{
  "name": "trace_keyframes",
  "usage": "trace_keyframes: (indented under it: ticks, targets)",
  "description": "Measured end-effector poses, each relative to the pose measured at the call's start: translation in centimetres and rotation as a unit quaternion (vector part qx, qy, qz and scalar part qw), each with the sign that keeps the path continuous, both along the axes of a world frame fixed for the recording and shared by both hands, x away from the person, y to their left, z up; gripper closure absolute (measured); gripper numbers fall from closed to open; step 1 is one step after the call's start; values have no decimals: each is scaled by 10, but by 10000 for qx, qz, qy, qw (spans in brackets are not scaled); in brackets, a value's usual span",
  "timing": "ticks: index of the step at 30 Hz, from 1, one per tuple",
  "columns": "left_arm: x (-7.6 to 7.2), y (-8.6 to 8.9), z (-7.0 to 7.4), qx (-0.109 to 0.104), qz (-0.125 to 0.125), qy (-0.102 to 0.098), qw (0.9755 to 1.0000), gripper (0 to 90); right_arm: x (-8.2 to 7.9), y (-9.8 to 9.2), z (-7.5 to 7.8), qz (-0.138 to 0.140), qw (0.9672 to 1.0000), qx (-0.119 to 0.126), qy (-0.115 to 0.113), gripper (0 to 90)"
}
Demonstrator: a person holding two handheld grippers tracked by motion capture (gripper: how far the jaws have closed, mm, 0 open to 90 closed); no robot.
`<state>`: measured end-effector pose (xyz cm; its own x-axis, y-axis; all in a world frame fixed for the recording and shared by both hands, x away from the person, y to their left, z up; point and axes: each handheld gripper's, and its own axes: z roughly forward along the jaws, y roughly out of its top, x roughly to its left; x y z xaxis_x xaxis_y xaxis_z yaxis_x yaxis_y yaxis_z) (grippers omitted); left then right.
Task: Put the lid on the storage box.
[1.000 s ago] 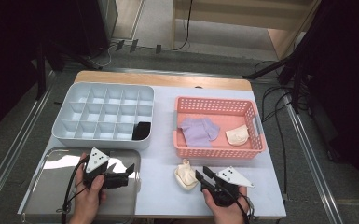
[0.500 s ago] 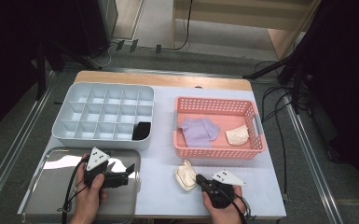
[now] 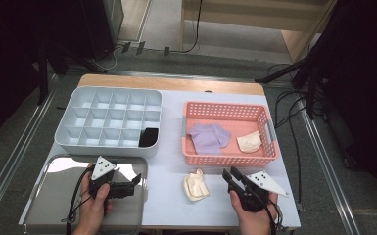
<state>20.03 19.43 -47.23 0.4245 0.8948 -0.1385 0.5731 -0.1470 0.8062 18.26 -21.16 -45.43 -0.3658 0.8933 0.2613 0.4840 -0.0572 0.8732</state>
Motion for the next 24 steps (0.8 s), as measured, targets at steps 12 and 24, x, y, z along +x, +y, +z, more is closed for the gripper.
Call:
trace_keyframes:
  ticks: [12, 24]
  targets:
    - [-2, -1, 0, 31, -61, -51, 10000, 1, 42, -12, 20, -407, 9988, -103, -237, 660]
    - [-1, -2, 0, 12, -189, -40, 9998, 1, 80, -19, 20, -794, 9953, -548, -40, 662]
